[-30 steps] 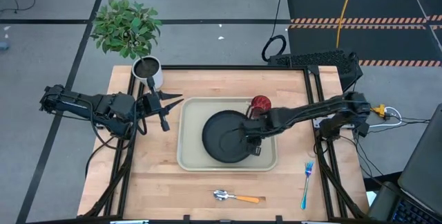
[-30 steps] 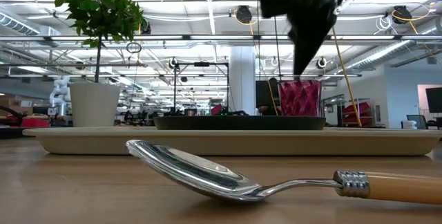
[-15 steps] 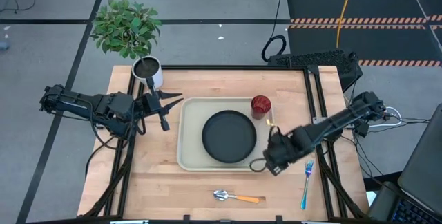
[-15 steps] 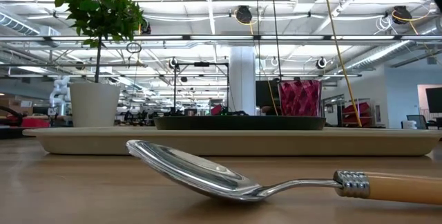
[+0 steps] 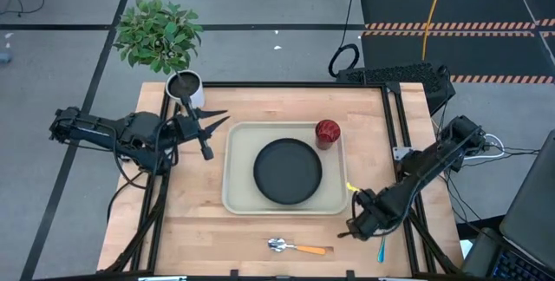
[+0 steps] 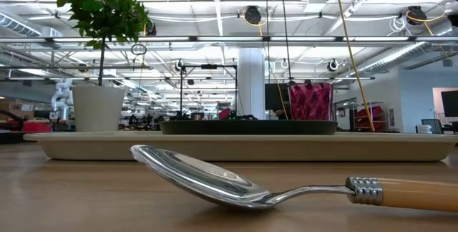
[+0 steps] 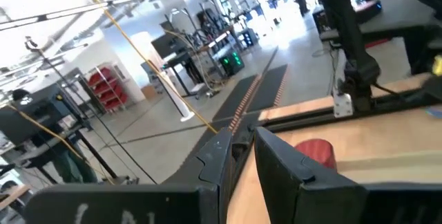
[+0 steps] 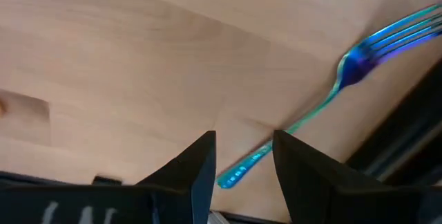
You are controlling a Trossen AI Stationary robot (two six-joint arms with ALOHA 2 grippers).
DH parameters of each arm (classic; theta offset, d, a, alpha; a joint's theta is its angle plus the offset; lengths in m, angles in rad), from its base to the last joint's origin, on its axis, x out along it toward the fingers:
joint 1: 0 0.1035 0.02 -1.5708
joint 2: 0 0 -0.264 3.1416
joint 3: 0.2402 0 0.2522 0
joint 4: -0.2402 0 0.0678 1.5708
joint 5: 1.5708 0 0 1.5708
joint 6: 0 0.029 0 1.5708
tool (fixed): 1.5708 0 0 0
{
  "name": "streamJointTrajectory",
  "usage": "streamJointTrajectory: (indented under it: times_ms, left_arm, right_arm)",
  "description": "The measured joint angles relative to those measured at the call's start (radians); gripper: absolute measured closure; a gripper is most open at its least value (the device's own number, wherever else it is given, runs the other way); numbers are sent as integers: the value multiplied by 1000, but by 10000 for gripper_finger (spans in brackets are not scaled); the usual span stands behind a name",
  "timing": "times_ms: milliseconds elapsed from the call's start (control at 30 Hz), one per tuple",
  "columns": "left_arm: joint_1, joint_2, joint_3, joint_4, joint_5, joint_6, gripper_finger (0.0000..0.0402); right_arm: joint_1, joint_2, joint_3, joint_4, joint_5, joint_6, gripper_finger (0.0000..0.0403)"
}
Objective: Pick and place plate/cup/fork/spoon on tray
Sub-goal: Put the blue fork on the gray tray to the left of the black plate
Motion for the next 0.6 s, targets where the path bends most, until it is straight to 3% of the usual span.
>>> streamJointTrajectory:
  times_ms: [300,600]
  left_arm:
    - [53,0,0,71,26,-21,332]
    - [96,25,0,125,27,-16,332]
  right_arm:
    - [145,-1,-47,40,2,268,266]
    - [154,3,-69,19,60,271,266]
